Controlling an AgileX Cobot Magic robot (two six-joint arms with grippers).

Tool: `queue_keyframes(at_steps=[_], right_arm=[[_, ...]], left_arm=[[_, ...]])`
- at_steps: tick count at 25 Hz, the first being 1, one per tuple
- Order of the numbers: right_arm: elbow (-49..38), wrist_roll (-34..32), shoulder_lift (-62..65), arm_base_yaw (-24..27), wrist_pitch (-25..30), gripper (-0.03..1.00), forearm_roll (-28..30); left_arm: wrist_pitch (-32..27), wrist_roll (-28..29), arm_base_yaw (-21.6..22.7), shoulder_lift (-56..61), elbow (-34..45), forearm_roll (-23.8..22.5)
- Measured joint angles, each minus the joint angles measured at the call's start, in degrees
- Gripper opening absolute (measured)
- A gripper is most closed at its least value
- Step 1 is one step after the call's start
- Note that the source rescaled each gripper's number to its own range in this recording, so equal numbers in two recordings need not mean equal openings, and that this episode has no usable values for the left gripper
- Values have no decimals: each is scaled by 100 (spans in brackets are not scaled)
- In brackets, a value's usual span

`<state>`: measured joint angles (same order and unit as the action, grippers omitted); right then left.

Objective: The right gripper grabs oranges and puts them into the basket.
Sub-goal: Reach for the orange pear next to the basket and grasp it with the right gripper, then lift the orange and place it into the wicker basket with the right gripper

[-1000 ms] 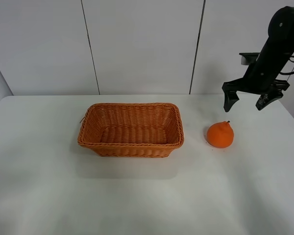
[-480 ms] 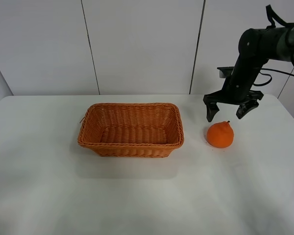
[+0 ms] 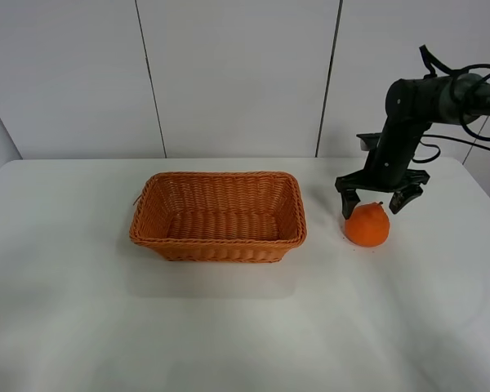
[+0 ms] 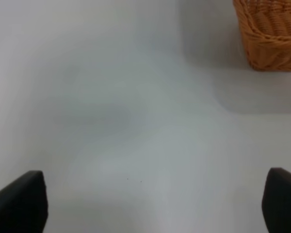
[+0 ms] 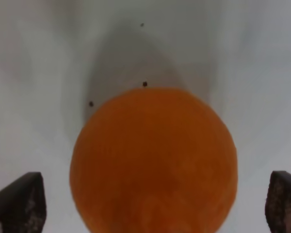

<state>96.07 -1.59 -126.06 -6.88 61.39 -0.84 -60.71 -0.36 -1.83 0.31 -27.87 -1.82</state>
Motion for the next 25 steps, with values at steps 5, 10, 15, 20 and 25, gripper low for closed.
queue_keyframes(at_steps=[5,10,15,20,25], right_arm=[[0,-31,-331,0,-276,100,-5],[0,-31,-499,0,-338,95,-5],[6,-31,-513,0,-277,30,-5],[98,-35,-358,0,-118,0,30],[904,-30,-112,0,508,0,84]], left_arm=[[0,0,0,0,0,0],[0,0,0,0,0,0],[0,0,0,0,0,0],[0,0,0,0,0,0],[0,0,0,0,0,0]])
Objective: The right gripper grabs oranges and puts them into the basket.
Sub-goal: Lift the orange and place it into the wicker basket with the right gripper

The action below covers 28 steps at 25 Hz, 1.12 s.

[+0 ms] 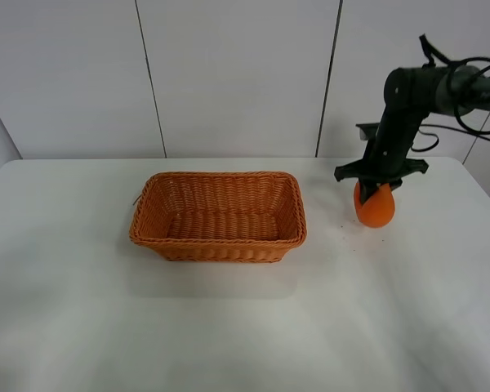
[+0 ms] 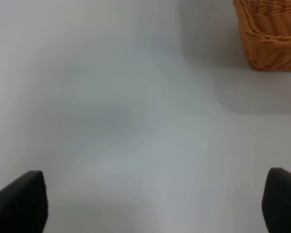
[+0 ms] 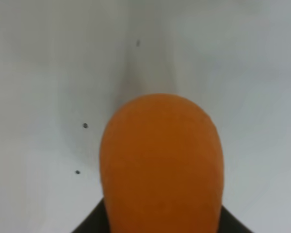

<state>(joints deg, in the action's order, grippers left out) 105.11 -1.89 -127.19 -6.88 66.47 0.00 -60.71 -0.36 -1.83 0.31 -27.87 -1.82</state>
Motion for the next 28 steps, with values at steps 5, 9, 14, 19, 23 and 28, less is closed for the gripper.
queue_keyframes(at_steps=[5,9,14,19,23,28], right_arm=[[1179,5,253,-6,254,0,-41],[1703,5,336,-124,301,0,-81],[1769,5,338,-723,352,0,-81],[1769,5,338,-1642,359,0,-64],[1769,5,323,-2364,246,0,81],[1790,5,-66,-2820,-27,0,195]], left_arm=[[0,0,0,0,0,0],[0,0,0,0,0,0],[0,0,0,0,0,0],[0,0,0,0,0,0],[0,0,0,0,0,0],[0,0,0,0,0,0]])
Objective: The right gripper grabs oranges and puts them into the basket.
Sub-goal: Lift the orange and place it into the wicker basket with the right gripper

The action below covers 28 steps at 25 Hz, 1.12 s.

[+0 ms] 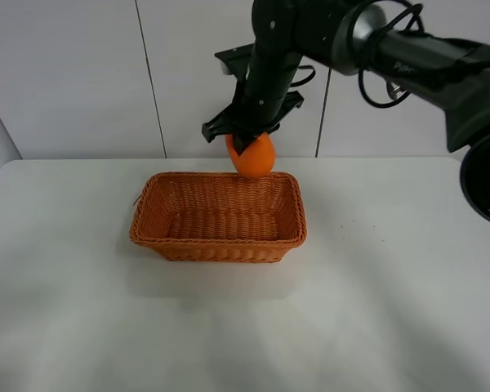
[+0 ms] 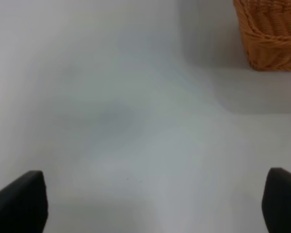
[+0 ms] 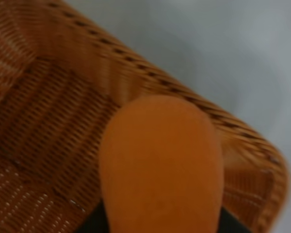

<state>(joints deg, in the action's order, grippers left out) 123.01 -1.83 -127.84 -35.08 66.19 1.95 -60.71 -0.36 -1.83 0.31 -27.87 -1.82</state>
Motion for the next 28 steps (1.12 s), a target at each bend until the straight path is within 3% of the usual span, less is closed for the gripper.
queue_keyframes(at_steps=[7,8,9,12,15,20,28], right_arm=[[0,0,-971,-63,-478,0,-96],[0,0,-1052,-63,-470,5,-127],[0,0,-1099,-63,-457,15,-195],[-9,13,-1134,-63,-404,71,-248],[6,144,-1067,-63,-350,94,-261],[452,183,-966,-63,276,100,-195],[1008,251,-234,147,360,100,-87]], left_arm=[[0,0,0,0,0,0],[0,0,0,0,0,0],[0,0,0,0,0,0],[0,0,0,0,0,0],[0,0,0,0,0,0],[0,0,0,0,0,0],[0,0,0,0,0,0]])
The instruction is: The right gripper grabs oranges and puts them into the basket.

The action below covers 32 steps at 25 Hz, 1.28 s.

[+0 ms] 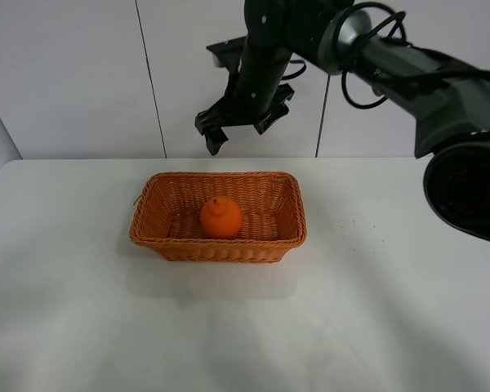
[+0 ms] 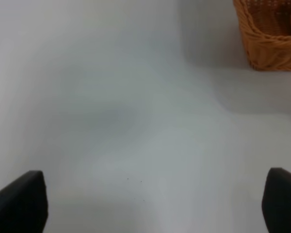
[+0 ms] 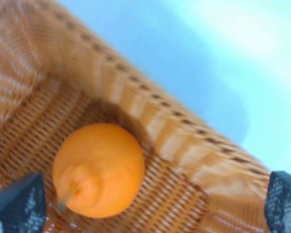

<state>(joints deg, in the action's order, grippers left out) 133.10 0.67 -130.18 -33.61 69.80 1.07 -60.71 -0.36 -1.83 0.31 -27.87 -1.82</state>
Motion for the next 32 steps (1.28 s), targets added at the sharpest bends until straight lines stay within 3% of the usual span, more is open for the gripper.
queue_keyframes(at_steps=[5,21,24,32], right_arm=[[11,5,56,493,6,100,9],[-204,5,-132,3057,11,100,7],[-204,5,-132,3276,11,100,-107],[-298,5,-116,3235,11,100,-209]], left_arm=[[0,0,0,0,0,0],[0,0,0,0,0,0],[0,0,0,0,0,0],[0,0,0,0,0,0]])
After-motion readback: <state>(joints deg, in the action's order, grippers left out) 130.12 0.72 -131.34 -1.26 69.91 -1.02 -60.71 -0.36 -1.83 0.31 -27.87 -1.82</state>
